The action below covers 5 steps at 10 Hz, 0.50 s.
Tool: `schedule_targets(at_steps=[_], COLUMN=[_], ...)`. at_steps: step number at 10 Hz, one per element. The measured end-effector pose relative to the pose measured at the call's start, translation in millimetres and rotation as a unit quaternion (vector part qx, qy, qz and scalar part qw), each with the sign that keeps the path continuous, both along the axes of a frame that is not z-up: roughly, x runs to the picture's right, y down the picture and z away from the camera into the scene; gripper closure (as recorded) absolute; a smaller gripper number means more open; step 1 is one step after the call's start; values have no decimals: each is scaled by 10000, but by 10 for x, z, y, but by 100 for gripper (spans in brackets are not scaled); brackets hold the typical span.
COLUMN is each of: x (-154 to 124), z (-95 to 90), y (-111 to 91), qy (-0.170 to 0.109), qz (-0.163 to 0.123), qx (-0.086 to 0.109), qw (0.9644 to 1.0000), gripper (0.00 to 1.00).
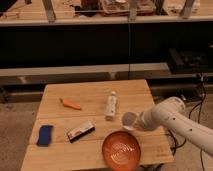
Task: Place the ceramic cup in the ceramic bowl
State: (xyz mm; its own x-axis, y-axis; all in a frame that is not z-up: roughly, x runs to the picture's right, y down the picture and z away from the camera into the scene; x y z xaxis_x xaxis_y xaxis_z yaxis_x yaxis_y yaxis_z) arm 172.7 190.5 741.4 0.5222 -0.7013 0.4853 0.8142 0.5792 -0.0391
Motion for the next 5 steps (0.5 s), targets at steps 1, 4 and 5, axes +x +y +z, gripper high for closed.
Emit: schedule_targets(at_steps=[1, 4, 5], x=[1, 23, 43], z=[0, -57, -141], y=[10, -154, -273], qy=[-9, -94, -135], qz=[-4, 53, 86], qx=[-9, 67, 122], qw=[10000, 9999, 9998], gripper=[84, 84, 84])
